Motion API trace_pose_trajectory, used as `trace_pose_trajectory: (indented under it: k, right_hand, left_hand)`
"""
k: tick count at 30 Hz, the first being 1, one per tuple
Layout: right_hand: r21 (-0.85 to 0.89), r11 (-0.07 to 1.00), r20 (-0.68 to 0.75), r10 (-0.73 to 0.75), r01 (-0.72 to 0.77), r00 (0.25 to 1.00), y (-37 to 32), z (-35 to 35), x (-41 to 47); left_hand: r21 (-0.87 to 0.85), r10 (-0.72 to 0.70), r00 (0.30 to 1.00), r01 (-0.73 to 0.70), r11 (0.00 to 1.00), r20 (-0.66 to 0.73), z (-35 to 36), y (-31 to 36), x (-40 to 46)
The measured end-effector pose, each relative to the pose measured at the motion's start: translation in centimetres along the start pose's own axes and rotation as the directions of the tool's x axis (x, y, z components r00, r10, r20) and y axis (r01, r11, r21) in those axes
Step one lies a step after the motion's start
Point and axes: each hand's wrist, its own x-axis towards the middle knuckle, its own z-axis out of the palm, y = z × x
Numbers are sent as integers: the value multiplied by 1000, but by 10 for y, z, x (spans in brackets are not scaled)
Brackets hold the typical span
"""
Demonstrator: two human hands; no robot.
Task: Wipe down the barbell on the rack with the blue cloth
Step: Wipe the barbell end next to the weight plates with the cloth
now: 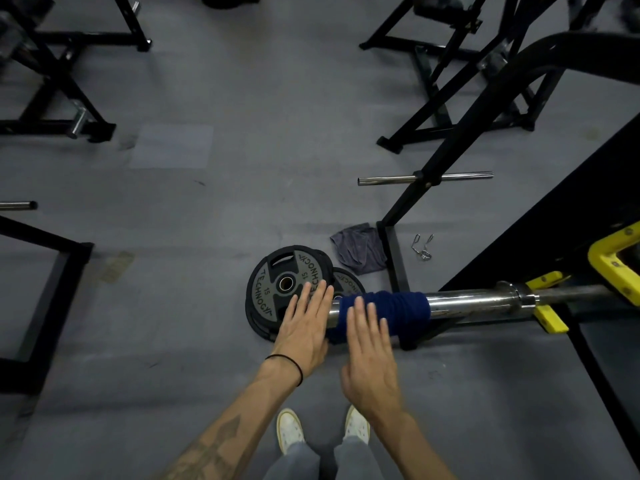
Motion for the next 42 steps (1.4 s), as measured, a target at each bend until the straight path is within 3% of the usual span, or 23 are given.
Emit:
trace_pose_trajectory:
  k: [3, 6, 8, 11, 13, 17, 19, 23, 24, 28, 32, 33, 37, 38, 42]
  right_hand:
    - [-81, 989, 8, -126, 126, 992, 19, -4, -1]
    - [5, 996, -44, 90, -90, 995, 22, -7, -1]
    - [53, 992, -43, 119, -117, 992, 1, -2, 0]
    - [-5, 996, 3, -88, 88, 996, -8, 5, -5]
    - [-65, 988, 10, -139, 140, 990, 13, 0, -6]
    - [32, 990, -46, 142, -140, 989, 23, -6, -8]
    - [94, 977, -28, 195, -191, 980, 2, -1, -5]
    - [-25, 993, 18, -118, 118, 993, -1, -3, -1]
    - [-54, 990, 27, -129, 131, 991, 12, -6, 2]
    - [15, 988, -8, 154, -154, 988, 24, -13, 10]
    - [-55, 986, 17, -158, 159, 987, 10, -3, -1]
    - [-66, 984, 18, -164, 165, 986, 18, -4, -1]
    - [79, 983, -44, 171, -167, 984, 21, -6, -2]
    - [100, 982, -39, 162, -158, 986, 10, -3, -1]
    - [-11, 986, -34, -165, 165, 986, 9, 2, -3]
  left_hand:
    - [1, -6, 1000, 6, 1000, -7, -2, 1, 1]
    - [22, -13, 1000, 13, 1000, -17, -1, 1, 2]
    - [43, -21, 1000, 22, 999, -19, 0, 1, 3]
    - [88, -33, 999, 35, 995, -23, 2, 2, 3]
    - [100, -28, 999, 31, 994, -26, 1, 2, 5]
    - [136, -18, 1000, 21, 990, -21, 1, 0, 7]
    - [149, -17, 1000, 20, 989, -20, -1, 0, 10]
    - [121, -51, 996, 43, 992, 71, -17, -1, 29]
    - [112, -64, 993, 52, 992, 101, -21, -1, 34]
    - [170, -47, 993, 28, 985, 111, -24, -1, 33]
    - [205, -9, 1000, 14, 979, -27, -11, 5, 13]
    - [200, -15, 999, 24, 980, -47, -9, 6, 10]
    - [174, -34, 997, 47, 984, -76, -8, 10, 8]
    - [171, -33, 997, 45, 984, -72, -7, 10, 8]
    - [162, -32, 998, 41, 986, -62, -3, 8, 8]
